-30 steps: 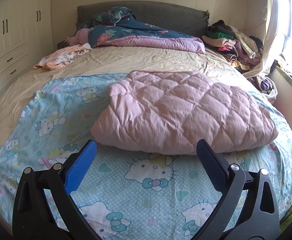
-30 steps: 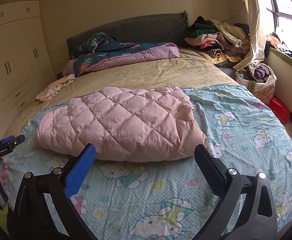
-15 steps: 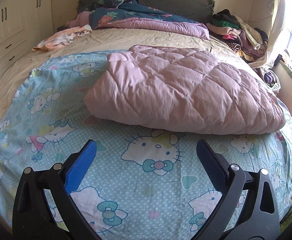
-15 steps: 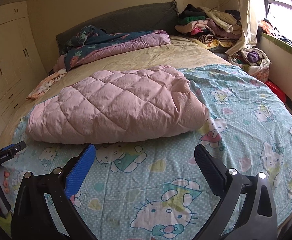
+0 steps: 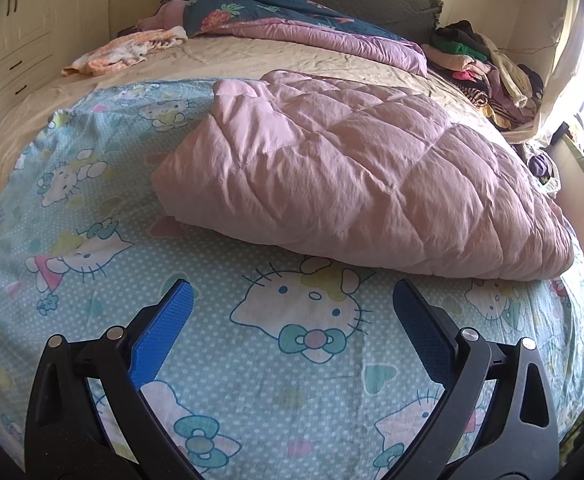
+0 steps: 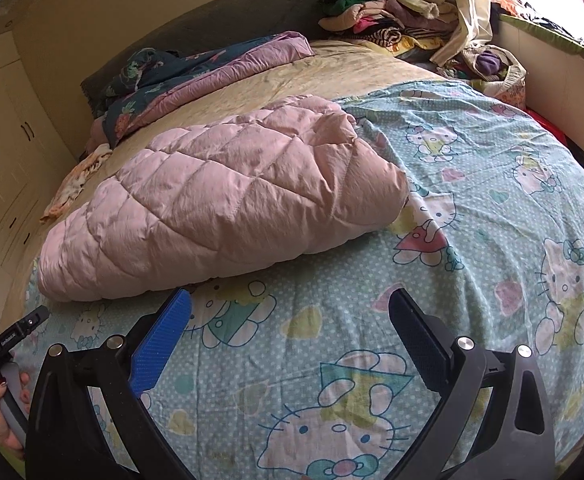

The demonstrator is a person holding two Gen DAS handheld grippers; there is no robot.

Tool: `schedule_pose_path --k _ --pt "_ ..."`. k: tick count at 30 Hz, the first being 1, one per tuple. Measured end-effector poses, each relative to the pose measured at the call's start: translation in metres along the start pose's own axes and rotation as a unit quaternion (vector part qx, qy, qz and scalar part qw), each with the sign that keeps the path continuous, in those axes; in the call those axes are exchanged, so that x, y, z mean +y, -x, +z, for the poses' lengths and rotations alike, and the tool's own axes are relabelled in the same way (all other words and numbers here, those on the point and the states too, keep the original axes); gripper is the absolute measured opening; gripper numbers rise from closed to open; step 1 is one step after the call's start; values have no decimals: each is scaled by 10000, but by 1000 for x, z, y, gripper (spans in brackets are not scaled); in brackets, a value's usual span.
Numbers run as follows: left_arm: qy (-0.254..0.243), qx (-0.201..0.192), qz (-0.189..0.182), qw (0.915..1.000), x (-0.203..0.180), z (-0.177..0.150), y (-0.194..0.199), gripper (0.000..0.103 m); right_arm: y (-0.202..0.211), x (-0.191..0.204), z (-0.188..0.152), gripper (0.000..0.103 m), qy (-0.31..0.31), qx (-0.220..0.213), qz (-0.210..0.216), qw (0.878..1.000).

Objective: Fold large clothes
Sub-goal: 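Move both tools to the side of the pink bundle, then roll both tools and grasp the side of the pink bundle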

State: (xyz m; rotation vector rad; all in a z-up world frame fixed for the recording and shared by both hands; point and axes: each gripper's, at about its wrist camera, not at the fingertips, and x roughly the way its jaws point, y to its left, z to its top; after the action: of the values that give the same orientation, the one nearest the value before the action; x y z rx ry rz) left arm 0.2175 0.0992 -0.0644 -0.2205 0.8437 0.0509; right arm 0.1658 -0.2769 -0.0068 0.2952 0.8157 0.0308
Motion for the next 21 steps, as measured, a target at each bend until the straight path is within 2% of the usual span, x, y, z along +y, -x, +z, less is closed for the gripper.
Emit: schedule_pose_path --k 3,6,13,17,21 --pt "247 91 -137 9996 7 5 -9 94 -12 -6 4 99 -186 120 28 9998" --pt "710 301 -505 9957 18 11 -22 94 -22 -12 10 99 -432 196 78 9988" --pt "1649 494 -983 9802 38 31 -48 94 -52 -24 26 99 -1052 338 227 9936" --pt "2174 435 -1137 9685 46 39 -59 94 -70 -36 38 99 -1556 392 354 9864" --pt "2413 469 -1136 9626 50 44 -71 94 -85 -40 49 99 -1748 419 339 9831"
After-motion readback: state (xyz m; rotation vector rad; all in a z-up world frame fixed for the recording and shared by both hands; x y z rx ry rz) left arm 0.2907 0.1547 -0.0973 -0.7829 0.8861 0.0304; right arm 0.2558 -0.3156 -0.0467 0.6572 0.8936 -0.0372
